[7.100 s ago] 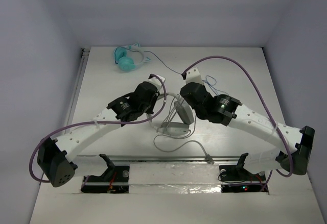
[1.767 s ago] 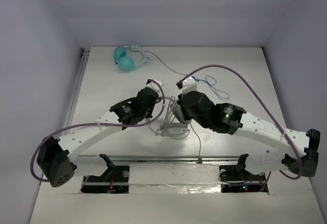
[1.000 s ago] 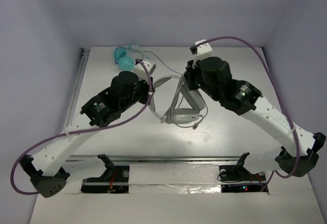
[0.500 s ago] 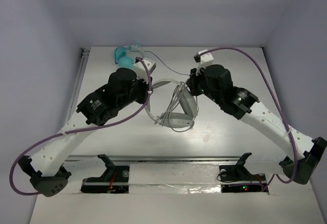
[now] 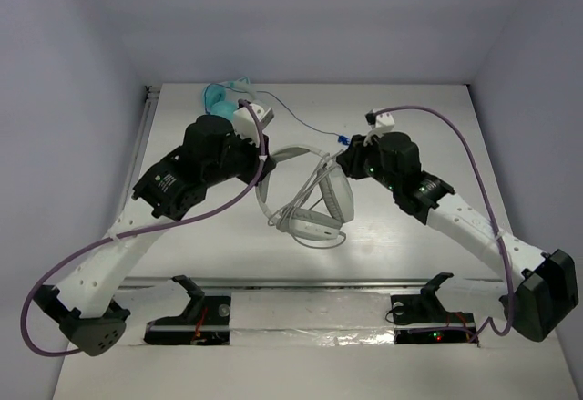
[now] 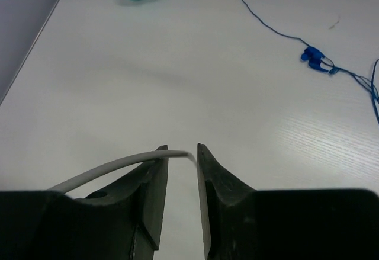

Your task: Wrap the headphones

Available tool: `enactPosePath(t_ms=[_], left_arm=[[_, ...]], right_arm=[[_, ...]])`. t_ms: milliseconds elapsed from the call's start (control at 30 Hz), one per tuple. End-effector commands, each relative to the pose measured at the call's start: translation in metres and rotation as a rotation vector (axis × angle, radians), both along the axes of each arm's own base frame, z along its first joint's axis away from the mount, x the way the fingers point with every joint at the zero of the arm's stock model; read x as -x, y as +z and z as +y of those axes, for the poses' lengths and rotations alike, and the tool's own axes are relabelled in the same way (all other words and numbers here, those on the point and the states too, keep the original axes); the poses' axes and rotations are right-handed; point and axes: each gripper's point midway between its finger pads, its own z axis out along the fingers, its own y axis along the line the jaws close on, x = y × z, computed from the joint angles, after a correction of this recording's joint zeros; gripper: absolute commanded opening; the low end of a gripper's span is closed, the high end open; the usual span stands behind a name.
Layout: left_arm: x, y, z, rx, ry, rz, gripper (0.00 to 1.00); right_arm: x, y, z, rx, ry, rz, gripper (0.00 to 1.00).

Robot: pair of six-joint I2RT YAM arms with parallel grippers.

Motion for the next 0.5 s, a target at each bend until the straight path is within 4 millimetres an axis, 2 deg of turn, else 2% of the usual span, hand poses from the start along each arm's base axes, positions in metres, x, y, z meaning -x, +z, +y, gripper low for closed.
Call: enactPosePath(t_ms=[0, 133, 233, 267, 367, 400, 467], left_arm=[[0.010, 0.070, -0.016, 0.222, -0.106, -0.121, 0.00], [0.007, 0.071, -0.017, 0.239, -0.114, -0.109, 0.00], [0.006, 0.082, -0.017, 0.262, -0.104, -0.131, 0.00], [0.005, 0.086, -0.018, 0.271, -0.102, -0.139, 0.00], [0.004, 0.094, -0.023, 0.291, -0.117, -0.146, 0.00], [0.002, 0.096, -0.025, 0.295, -0.119, -0.144, 0.00], [0.001, 0.097, -0.027, 0.298, -0.127, -0.141, 0.00]], right_arm=[[-0.002, 0.020, 0.014, -0.132, 0.075, -0.075, 0.33], [0.005, 0.011, 0.019, -0.191, 0.126, -0.095, 0.34], [0.011, 0.004, 0.024, -0.228, 0.156, -0.093, 0.38], [0.015, -0.010, 0.023, -0.226, 0.158, -0.075, 0.38], [0.017, -0.022, 0.024, -0.247, 0.162, -0.061, 0.39], [0.016, -0.032, 0.023, -0.236, 0.151, -0.044, 0.39], [0.010, -0.038, 0.017, -0.225, 0.104, -0.046, 0.39]])
